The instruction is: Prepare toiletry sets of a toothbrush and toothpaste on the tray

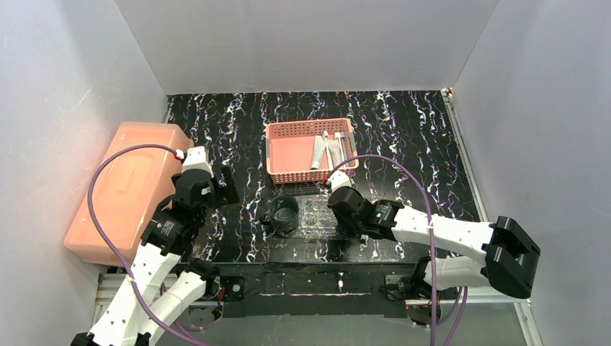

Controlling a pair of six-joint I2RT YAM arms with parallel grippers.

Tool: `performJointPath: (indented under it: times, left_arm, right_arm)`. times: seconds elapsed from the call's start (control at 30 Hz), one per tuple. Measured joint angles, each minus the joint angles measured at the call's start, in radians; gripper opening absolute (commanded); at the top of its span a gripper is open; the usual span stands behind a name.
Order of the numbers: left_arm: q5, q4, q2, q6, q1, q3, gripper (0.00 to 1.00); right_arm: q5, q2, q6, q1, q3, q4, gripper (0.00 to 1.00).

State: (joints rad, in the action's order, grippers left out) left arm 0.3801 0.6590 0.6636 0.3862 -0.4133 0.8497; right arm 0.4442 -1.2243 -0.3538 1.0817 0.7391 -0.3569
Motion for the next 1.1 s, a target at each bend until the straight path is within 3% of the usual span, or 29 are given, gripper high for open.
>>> performJointPath:
  times: [0.23,0.4,0.63,1.1]
  left_arm:
    - [0.0,0.0,0.0,0.0,0.0,0.0,0.99]
    - [-0.002,0.0,0.0,0.0,0.0,0.0,0.99]
    - [-0.003,0.0,0.0,0.0,0.0,0.0,0.99]
    - [-0.004,0.0,0.0,0.0,0.0,0.0,0.99]
  right_arm:
    - [0.007,-0.003,-0.001,0.001,-0.001,0.002,0.01]
    - [0.006,-0.003,0.001,0.001,-0.001,0.002,0.15]
    - [0.004,-0.007,0.004,0.001,-0.001,0.001,0.24]
    - [0.019,0.017,0.012,0.001,-0.001,-0.01,0.33]
